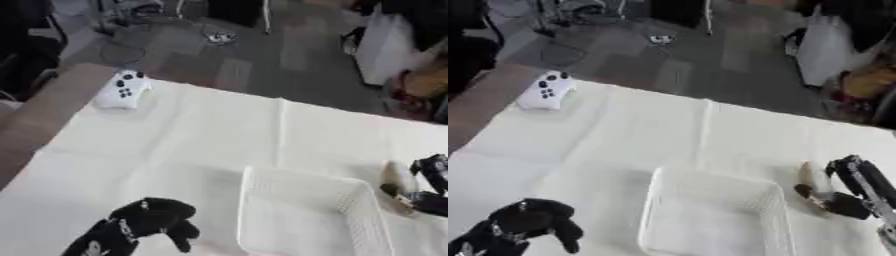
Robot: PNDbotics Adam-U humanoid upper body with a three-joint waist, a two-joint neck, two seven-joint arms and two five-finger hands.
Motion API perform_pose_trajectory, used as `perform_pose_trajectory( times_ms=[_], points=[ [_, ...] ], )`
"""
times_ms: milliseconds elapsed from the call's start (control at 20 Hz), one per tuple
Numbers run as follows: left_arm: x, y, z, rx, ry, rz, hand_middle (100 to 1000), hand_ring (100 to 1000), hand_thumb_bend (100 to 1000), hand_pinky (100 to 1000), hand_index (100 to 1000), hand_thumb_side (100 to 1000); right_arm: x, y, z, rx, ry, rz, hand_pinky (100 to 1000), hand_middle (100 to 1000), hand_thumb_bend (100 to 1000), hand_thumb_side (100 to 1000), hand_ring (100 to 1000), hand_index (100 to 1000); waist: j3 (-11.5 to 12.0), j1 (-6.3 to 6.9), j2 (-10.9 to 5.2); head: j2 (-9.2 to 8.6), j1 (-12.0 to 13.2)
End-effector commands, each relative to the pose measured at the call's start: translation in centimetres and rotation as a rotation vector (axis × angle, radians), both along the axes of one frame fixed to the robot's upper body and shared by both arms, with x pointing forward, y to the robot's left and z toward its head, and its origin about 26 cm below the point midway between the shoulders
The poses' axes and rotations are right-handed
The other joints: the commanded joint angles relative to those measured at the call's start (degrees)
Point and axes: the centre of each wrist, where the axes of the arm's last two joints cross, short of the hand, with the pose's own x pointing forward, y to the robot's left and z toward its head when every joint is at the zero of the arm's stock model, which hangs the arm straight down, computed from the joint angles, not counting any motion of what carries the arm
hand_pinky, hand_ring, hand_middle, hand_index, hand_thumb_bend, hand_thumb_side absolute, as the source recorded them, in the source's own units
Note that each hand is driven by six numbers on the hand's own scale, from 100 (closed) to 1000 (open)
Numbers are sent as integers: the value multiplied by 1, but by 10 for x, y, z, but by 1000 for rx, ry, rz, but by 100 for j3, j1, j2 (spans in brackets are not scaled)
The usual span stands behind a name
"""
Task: Pick up objects on the table and place them in the box.
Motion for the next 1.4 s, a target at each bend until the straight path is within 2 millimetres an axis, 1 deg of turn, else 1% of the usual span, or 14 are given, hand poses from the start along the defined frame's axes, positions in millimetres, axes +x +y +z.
perform_pose_trajectory(
  times_ms=[50, 200, 450, 750, 1000, 1150, 1200, 1250, 1300, 1350, 1400],
  points=[
    [-3, 2, 5, 20, -23, -2, 818, 718, 548, 538, 887, 806, -4, -15, 20, 16, -46, -18, 100, 100, 681, 575, 100, 417, -40, 48, -113, -26, 67],
    [-4, 2, 4, 22, -21, 1, 818, 718, 547, 538, 887, 805, -5, -16, 24, 23, -58, -15, 100, 100, 679, 572, 100, 415, -72, 50, -126, -20, 71],
    [-4, 5, 2, 29, -15, 10, 819, 718, 544, 539, 887, 806, -6, -18, 40, 23, -90, -10, 100, 100, 679, 570, 100, 411, -142, 56, -170, -12, 88],
    [-5, 7, 0, 29, -9, 16, 819, 719, 545, 541, 886, 802, -8, -17, 50, 13, -95, 6, 100, 100, 682, 568, 100, 408, -221, 71, -240, 20, 124],
    [-5, 9, -2, 32, -2, 22, 819, 719, 544, 542, 885, 801, -11, -7, 63, 25, -110, 85, 100, 100, 698, 556, 100, 419, -314, 98, -298, 34, 165],
    [-6, 10, -3, 34, 1, 27, 820, 719, 542, 542, 885, 801, -14, 2, 71, 67, -122, 139, 100, 100, 710, 541, 100, 431, -359, 120, -324, 30, 187],
    [-6, 10, -4, 34, 3, 28, 820, 719, 542, 542, 885, 801, -15, 4, 75, 85, -125, 156, 100, 100, 744, 627, 100, 432, -373, 125, -335, 29, 193],
    [-6, 11, -4, 34, 5, 30, 820, 719, 541, 542, 885, 801, -15, 7, 78, 101, -127, 173, 100, 100, 713, 536, 100, 435, -390, 130, -351, 32, 202],
    [-7, 11, -5, 34, 7, 32, 820, 719, 540, 542, 885, 802, -16, 10, 81, 114, -128, 188, 100, 100, 714, 534, 100, 435, -406, 133, -363, 32, 208],
    [-7, 12, -5, 36, 9, 33, 820, 719, 539, 542, 885, 803, -18, 14, 85, 123, -128, 203, 100, 100, 736, 547, 100, 435, -420, 137, -373, 30, 209],
    [-7, 12, -6, 37, 10, 34, 820, 719, 538, 542, 885, 802, -19, 17, 89, 128, -129, 217, 100, 100, 715, 533, 100, 434, -432, 141, -381, 27, 208]
  ],
)
